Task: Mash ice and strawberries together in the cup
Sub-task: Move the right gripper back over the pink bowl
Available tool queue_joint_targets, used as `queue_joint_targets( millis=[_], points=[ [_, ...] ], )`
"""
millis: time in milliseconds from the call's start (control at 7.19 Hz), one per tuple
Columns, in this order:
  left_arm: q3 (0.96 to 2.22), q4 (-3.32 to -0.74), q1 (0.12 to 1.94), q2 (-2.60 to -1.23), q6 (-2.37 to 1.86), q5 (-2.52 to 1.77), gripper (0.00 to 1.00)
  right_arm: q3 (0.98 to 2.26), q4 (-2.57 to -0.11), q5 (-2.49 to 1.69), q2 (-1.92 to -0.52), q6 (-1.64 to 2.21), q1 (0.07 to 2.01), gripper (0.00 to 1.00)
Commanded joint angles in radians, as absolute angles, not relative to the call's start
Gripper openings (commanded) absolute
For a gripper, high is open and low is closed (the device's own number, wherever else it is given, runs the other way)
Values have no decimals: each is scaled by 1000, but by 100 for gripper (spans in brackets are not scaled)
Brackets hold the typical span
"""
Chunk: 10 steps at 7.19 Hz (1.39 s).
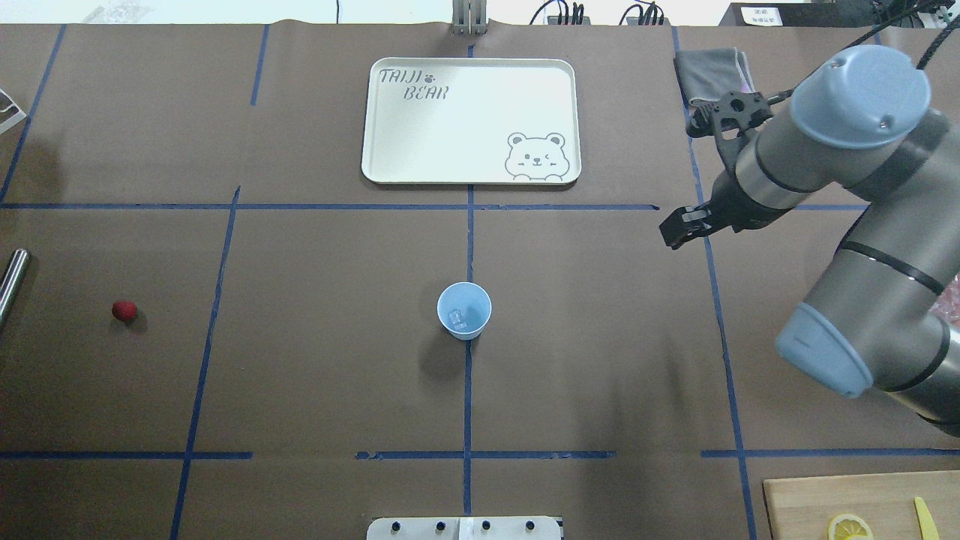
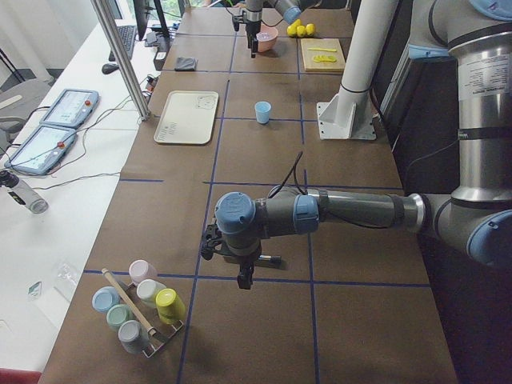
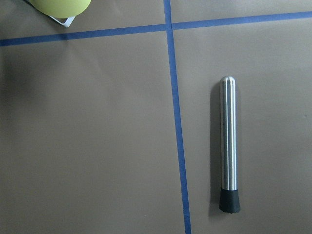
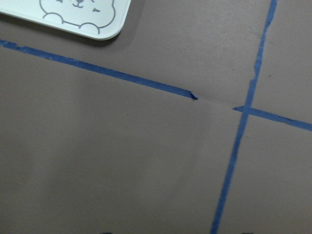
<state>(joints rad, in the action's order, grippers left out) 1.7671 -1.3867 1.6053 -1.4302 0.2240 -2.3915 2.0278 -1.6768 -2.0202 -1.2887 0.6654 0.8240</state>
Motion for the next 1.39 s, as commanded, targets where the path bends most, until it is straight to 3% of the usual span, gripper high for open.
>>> queue_joint_targets(
  millis=[0,418,1253],
  points=[
    [1767,-1387,1605,-1431,224,-2391,100,2025,-1504,-2115,-1479,521,941,92],
    [1767,-1387,1605,-1430,224,-2391,100,1994,-1439,-2175,-1676,280,1104,91],
    [1769,-1387,1603,-1430,224,-2391,100,1769,-1124,-2226,-1710,439,1163,91]
  ],
)
